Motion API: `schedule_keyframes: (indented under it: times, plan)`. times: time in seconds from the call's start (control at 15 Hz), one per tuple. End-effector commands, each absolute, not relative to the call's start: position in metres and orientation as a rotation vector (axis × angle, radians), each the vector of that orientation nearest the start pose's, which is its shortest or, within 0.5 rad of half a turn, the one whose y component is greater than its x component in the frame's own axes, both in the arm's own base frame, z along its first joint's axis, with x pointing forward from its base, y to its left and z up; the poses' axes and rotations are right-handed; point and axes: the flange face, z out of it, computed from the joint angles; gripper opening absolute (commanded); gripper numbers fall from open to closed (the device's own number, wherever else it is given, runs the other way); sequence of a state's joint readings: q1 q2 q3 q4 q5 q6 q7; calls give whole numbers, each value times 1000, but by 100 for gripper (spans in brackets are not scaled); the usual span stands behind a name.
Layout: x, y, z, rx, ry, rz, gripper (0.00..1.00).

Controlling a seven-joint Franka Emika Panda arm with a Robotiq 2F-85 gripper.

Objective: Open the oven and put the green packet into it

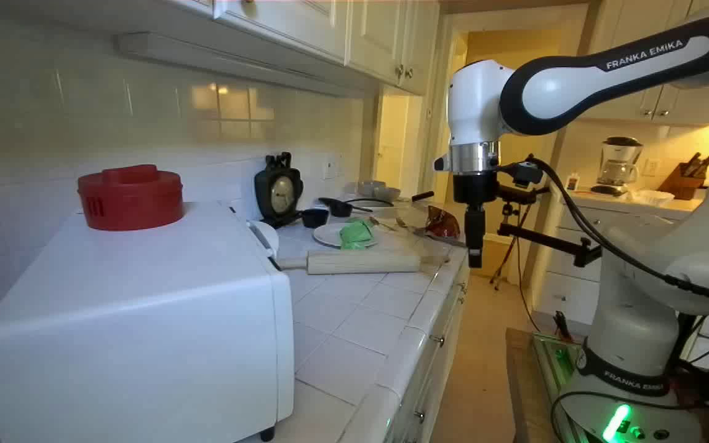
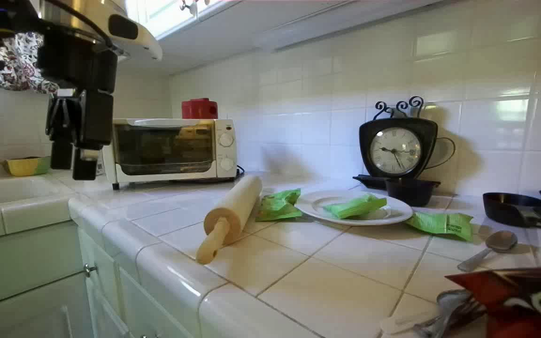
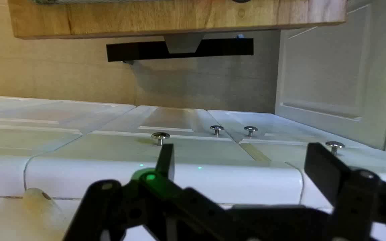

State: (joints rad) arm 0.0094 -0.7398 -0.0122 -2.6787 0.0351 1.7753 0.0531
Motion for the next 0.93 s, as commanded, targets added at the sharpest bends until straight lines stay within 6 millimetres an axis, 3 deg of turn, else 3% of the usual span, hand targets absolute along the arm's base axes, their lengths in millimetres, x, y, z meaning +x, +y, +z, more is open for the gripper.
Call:
schedule_keyframes:
  times: [0.0, 0.4, 0.67, 0.87]
  plan:
    - [305, 2, 441, -3092, 96, 256, 100]
    - [305, 2, 441, -3092, 96, 256, 100]
    - [318, 5, 456, -3037, 315, 115, 100]
    - [334, 6, 479, -2959, 489, -40, 100]
